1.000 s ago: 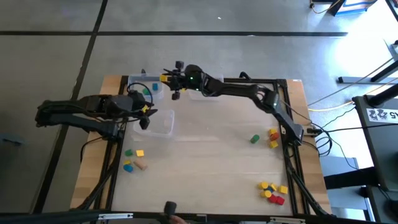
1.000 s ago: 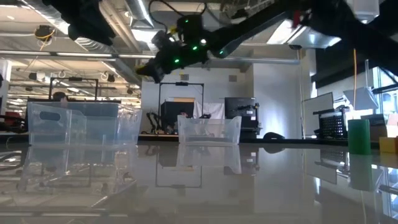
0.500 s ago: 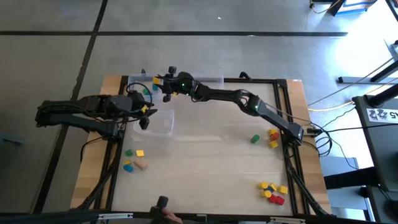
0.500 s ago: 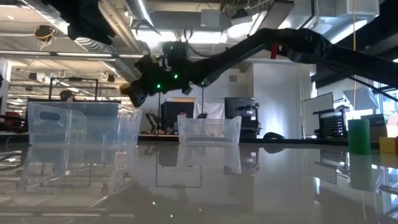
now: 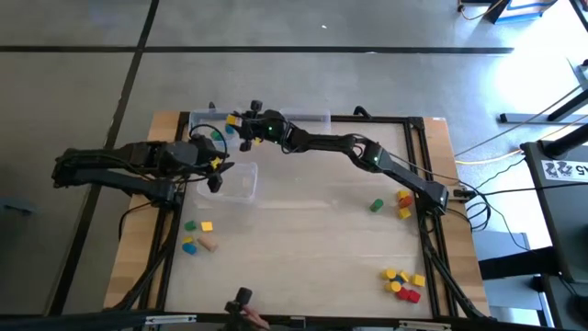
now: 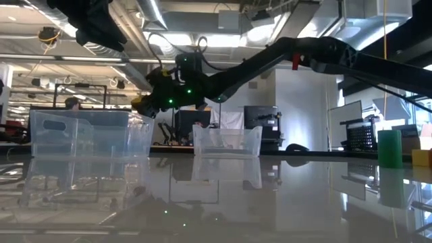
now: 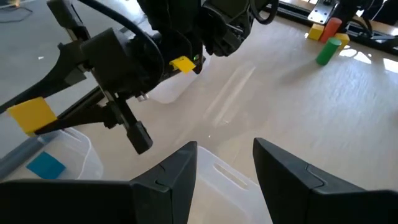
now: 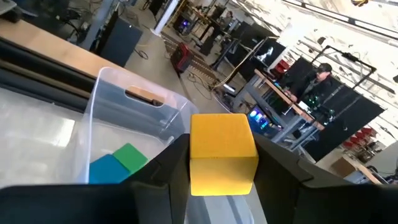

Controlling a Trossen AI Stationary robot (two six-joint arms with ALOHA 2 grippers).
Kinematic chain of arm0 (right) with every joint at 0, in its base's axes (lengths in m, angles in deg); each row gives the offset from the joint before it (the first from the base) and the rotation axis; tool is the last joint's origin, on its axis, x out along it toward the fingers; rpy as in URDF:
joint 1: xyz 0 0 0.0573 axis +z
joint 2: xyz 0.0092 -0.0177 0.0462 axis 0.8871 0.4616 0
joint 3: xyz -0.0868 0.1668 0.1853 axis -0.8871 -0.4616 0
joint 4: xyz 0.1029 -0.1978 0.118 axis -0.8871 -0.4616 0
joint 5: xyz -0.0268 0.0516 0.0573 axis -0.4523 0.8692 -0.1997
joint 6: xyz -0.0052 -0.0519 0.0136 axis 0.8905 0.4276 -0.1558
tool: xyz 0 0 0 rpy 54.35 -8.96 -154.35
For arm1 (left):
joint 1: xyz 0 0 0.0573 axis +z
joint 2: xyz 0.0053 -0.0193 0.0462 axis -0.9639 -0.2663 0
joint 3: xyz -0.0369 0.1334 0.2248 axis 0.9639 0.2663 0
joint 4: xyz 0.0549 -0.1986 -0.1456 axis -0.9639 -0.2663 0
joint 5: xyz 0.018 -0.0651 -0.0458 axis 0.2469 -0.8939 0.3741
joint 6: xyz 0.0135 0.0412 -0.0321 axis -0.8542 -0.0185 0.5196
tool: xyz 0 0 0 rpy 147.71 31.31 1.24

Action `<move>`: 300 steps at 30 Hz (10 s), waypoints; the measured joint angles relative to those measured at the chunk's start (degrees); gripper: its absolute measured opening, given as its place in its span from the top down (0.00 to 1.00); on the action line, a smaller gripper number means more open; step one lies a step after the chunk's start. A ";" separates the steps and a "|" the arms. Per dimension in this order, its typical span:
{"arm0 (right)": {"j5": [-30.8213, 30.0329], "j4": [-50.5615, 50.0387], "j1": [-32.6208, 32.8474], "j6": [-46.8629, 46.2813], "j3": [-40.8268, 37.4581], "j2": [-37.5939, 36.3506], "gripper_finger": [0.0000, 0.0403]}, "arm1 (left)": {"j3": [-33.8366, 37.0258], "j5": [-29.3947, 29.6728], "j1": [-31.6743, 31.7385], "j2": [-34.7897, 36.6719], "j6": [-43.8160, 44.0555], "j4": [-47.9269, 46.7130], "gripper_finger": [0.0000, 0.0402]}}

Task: Sort blocks by size
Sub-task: Put the yellow square game block into the top left transparent bin

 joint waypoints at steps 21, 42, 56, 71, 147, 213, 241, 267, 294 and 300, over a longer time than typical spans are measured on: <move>-0.61 -0.47 0.04 -0.05 0.00 0.00 0.40 | 0.00 -0.02 -0.02 0.00 -0.38 0.41 0.61; 1.98 -28.69 2.80 9.37 -0.03 -15.29 0.38 | 0.00 -0.03 -0.04 0.00 0.41 0.19 0.61; -9.78 -67.92 6.79 16.09 -0.05 -34.18 0.38 | 0.18 -0.04 -0.07 -0.60 -1.96 3.14 0.61; -24.48 -105.25 16.08 1.69 -0.24 -45.42 0.38 | 9.07 -0.37 -0.07 -5.67 -10.20 27.47 0.61; 4.42 -99.42 36.39 -94.11 -87.67 -75.77 0.38 | 9.11 -1.31 -0.04 -19.34 -13.27 37.29 0.61; 14.05 -93.50 36.41 -88.15 -89.17 -71.37 0.38 | 9.11 -1.33 -0.07 -19.32 -12.63 35.40 0.61; 14.30 -64.56 36.41 -64.67 -81.44 -71.14 0.38 | 9.11 -1.32 -0.07 -19.32 -12.63 34.78 0.61; 3.91 -68.45 36.44 -22.82 -78.58 -71.36 0.38 | 9.11 -1.33 -0.09 -19.34 -12.66 34.15 0.61; -4.51 -69.85 43.17 -22.42 -78.41 -60.07 0.39 | 9.11 -1.27 0.09 -19.34 -14.27 33.07 0.61; -3.75 -70.02 43.19 -22.43 -78.44 -59.74 0.56 | 9.11 -1.27 0.09 -19.34 -14.16 33.10 0.61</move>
